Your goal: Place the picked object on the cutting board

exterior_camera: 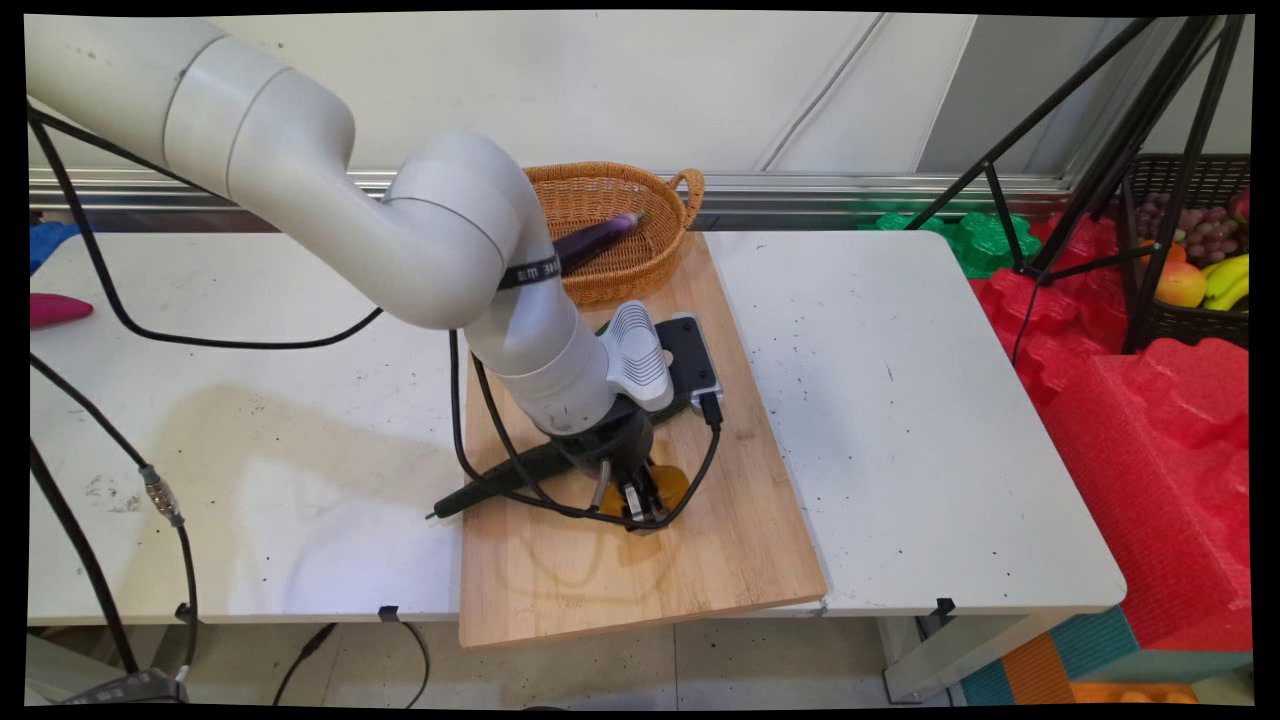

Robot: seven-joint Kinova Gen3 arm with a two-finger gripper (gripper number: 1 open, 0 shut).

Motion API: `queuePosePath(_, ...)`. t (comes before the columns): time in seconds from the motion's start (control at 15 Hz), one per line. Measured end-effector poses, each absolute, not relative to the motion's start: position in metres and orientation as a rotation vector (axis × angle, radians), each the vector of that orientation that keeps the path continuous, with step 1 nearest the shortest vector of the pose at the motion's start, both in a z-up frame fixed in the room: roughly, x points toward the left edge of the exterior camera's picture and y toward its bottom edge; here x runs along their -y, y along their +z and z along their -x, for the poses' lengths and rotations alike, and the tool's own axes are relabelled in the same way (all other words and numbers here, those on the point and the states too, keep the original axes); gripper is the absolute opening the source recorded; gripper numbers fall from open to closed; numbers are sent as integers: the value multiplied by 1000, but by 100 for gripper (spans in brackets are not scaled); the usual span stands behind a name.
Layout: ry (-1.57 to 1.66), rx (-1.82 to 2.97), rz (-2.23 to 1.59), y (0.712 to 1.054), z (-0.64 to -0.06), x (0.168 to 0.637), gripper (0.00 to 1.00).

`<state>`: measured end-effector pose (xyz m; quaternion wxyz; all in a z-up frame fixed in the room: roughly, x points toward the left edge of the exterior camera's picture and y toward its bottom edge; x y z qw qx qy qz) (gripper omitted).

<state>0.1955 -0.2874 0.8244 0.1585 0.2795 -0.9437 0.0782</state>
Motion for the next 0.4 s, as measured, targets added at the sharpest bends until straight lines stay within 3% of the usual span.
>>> queuePosePath(0.13,221,2701,-786,823,-196,286,0)
queuePosePath(0.2,222,2702,-779,822,-196,286,100)
queuePosePath(0.4,223,2700,-757,823,-197,284,100)
